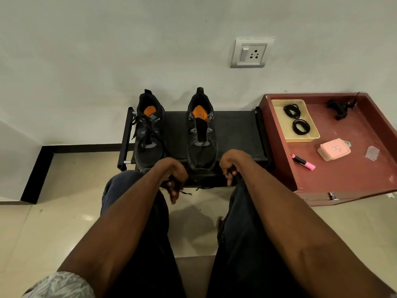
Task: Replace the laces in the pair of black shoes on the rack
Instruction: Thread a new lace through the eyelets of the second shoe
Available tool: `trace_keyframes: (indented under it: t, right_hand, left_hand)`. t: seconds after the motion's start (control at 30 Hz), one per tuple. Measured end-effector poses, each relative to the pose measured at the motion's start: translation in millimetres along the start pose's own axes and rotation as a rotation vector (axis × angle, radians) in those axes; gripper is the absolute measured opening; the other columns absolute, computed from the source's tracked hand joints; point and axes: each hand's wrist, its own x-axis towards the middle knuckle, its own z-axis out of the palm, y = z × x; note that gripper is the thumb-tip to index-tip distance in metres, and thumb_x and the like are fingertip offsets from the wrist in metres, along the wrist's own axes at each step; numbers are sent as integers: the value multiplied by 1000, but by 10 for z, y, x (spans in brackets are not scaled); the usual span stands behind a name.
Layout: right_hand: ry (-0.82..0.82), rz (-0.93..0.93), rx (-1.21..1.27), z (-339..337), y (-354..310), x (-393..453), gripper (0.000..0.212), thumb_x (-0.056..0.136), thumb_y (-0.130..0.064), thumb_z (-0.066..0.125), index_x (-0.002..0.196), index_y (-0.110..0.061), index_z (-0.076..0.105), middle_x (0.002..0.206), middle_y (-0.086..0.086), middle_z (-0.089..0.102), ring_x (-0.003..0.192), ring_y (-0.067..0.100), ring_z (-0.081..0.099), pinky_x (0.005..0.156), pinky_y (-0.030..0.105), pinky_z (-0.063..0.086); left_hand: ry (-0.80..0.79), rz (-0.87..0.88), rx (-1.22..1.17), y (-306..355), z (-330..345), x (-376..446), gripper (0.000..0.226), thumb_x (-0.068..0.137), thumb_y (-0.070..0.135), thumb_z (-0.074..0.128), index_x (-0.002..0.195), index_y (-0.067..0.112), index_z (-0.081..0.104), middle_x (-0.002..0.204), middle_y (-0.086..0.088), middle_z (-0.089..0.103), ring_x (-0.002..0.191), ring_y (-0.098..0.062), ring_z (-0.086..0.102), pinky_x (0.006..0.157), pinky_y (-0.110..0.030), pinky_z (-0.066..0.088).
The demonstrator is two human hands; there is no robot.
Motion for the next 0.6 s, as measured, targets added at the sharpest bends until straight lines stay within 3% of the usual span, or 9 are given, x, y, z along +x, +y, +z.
trace_keyframes:
  t: [0.1,0.2,0.27,0.33,0.5,0.6]
  right_hand:
    - [78,9,10,6,58,61,28,100,-13,44,85,5,60,84,12,77,43,11,51,51,25,48]
    - [-6,-31,61,1,30,34,21,101,-9,44,103,4,59,82,9,77,36,7,46,38,20,41]
    - [-21,-53,53,9,0,13,21,100,-8,45,111,1,60,77,4,77,38,6,46,35,17,36]
    - [10,-86,69,16,-13,4,17,101,-9,46,107,-5,61,72,4,75,44,7,47,37,17,32]
    - [89,-89,110,-23,-20,12,25,102,-29,55,91,-8,62,76,6,66,52,11,47,47,20,37]
    - [124,-68,143,-47,-21,-7,28,101,-34,57,108,-7,64,70,6,64,49,12,44,50,22,37]
  left_hand:
    - [-35,-36,103,-94,29,-45,35,104,24,47,92,-2,66,75,-12,76,72,-17,70,82,-32,54]
    - [28,40,-92,-139,13,57,30,103,20,48,104,-5,64,87,-18,74,73,-23,72,64,-30,58]
    - [142,128,-200,-137,-38,124,23,100,16,54,109,-3,64,94,-17,72,75,-23,69,70,-33,59]
    - [264,217,-235,-104,-77,135,16,97,15,60,106,3,66,95,-13,73,76,-20,66,78,-34,56]
    - [369,280,-215,-54,-95,173,20,92,25,69,103,9,69,89,-6,65,80,-17,59,76,-31,47]
    - [382,311,-233,-17,-80,195,25,93,26,68,105,4,71,89,-9,65,81,-20,58,75,-32,47]
